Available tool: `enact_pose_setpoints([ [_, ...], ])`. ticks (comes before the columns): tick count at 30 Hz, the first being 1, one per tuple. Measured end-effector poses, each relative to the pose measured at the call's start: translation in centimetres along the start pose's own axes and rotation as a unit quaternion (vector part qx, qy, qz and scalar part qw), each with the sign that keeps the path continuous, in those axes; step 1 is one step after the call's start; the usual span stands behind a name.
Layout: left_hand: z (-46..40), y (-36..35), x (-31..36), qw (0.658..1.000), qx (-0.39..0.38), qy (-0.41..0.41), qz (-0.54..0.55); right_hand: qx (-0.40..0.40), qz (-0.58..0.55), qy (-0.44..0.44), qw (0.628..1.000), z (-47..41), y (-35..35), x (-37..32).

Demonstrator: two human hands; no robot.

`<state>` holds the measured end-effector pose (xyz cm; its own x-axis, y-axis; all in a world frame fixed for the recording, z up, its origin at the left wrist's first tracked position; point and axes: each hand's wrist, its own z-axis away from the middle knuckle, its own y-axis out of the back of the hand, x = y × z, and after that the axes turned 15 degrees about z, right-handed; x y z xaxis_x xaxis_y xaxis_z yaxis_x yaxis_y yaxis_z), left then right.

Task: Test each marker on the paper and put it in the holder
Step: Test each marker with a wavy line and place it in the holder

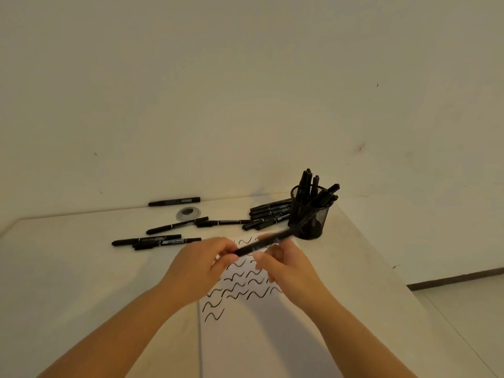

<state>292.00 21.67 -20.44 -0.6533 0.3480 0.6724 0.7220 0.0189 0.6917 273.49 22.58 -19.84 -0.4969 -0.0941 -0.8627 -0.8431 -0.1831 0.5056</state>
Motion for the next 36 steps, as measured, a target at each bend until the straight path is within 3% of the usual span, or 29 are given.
enact_pose_setpoints([
  [4,4.4,0.3,0.3,0.995,0.004,-0.094,-0.038,-0.030,-0.108,-0.010,0.994,2.4,-2.1,-0.4],
  [9,8.4,-0.2,0.8,0.987,0.070,-0.138,-0.043,-0.018,-0.250,-0.026,0.968,5.0,-4.6,-0.6],
  [13,10.0,-0.1,0.9,0.964,0.135,-0.202,-0.106,-0.030,-0.290,-0.028,0.956,6.5,-5.6,-1.0],
  [17,10.9,0.0,1.2,0.942,0.153,-0.237,-0.181,-0.053,-0.299,-0.052,0.951,7.1,-6.0,-1.2],
  [20,11.5,0.1,1.8,0.948,0.123,-0.215,-0.198,-0.060,-0.288,-0.063,0.954,7.2,-5.6,-1.0],
  [24,12.2,0.3,2.6,0.985,0.045,-0.134,-0.102,-0.042,-0.248,-0.066,0.966,6.9,-5.3,-1.2],
  [27,12.5,2.2,0.9,0.997,0.062,0.013,0.043,0.105,-0.343,-0.097,0.928,5.5,-1.9,-0.1],
  [29,12.7,4.0,-0.7,0.979,0.078,0.093,0.162,0.185,-0.359,-0.091,0.910,4.8,0.7,0.8],
  [32,11.7,4.7,-1.4,0.966,0.062,0.088,0.233,0.150,-0.220,-0.058,0.962,4.6,-0.2,1.5],
  [36,10.5,2.9,-1.9,0.979,0.040,0.072,0.188,0.070,-0.083,-0.020,0.994,4.6,-2.4,1.4],
])
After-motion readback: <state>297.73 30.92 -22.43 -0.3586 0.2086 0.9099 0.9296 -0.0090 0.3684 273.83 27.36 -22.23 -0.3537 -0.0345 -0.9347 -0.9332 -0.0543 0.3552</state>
